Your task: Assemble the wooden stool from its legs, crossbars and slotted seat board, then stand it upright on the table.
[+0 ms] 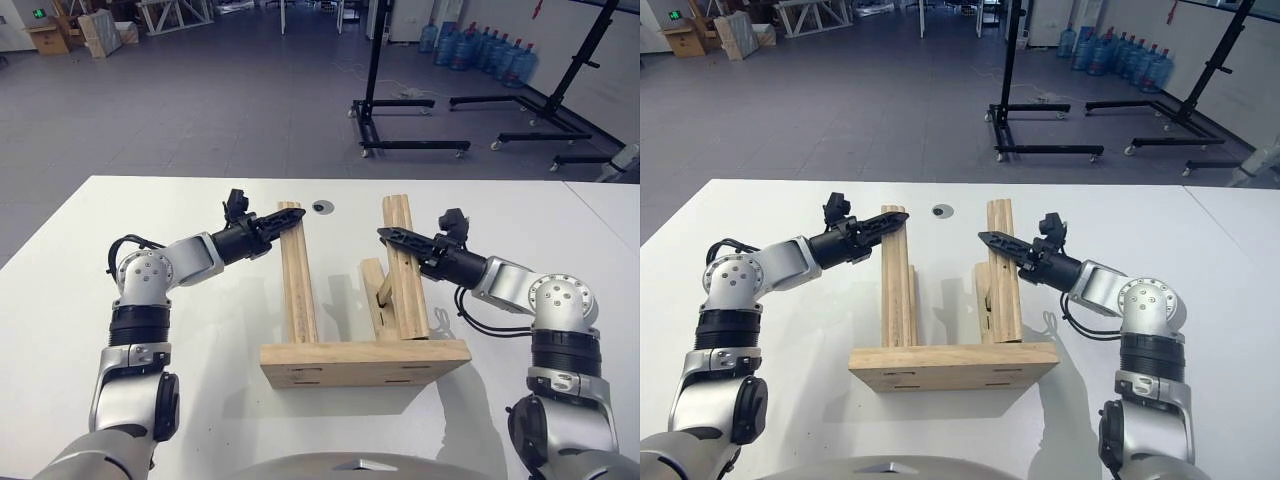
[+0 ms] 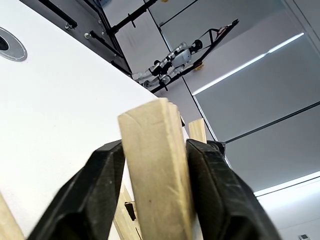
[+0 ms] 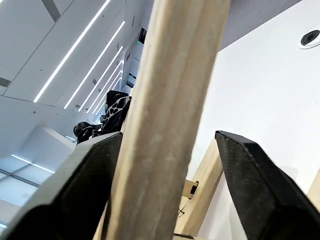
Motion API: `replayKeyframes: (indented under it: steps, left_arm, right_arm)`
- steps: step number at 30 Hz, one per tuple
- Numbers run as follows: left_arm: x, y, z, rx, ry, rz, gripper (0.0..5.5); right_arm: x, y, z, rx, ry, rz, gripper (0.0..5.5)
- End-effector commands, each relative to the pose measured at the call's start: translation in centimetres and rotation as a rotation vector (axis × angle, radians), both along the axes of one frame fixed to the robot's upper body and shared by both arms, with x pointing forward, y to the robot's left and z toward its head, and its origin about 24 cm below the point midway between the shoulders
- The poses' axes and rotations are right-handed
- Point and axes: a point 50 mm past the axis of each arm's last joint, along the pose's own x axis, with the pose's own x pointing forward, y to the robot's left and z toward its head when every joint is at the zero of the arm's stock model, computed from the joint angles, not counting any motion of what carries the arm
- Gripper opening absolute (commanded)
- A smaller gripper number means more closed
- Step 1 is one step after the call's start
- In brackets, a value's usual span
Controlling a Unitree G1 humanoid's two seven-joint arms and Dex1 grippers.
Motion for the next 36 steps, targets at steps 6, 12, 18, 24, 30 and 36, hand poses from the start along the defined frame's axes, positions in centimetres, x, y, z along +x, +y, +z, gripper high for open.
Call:
replayKeyframes:
  steps: [6,12,18,24,30,36]
  left_arm:
    - [1.1,2.7,2.4,-0.003,-0.054,0.105,3.50]
    - [2.3,3.8,2.9,0.036,-0.071,0.209,4.41]
    - [1.2,13.6,5.0,0.170,-0.206,0.531,5.30]
    - [-13.5,14.1,0.4,0.707,-0.348,-0.128,5.37]
    - [-20.4,13.6,-2.8,0.657,-0.248,-0.462,5.37]
    - [-18.8,11.4,-4.3,0.715,-0.368,-0.492,5.37]
  right_arm:
    - [1.9,-1.6,4.1,0.066,-0.098,-0.080,4.97]
    - [3.0,-2.3,2.6,-0.027,-0.038,-0.171,5.40]
    - [2.3,-9.6,2.5,-0.207,-0.126,-0.391,5.40]
    - [-6.7,-11.3,2.8,-0.675,-0.326,0.104,5.40]
    - [-11.9,-15.3,-1.2,-0.846,-0.128,0.383,5.40]
    - [-11.7,-11.6,-3.7,-0.744,-0.204,0.525,5.40]
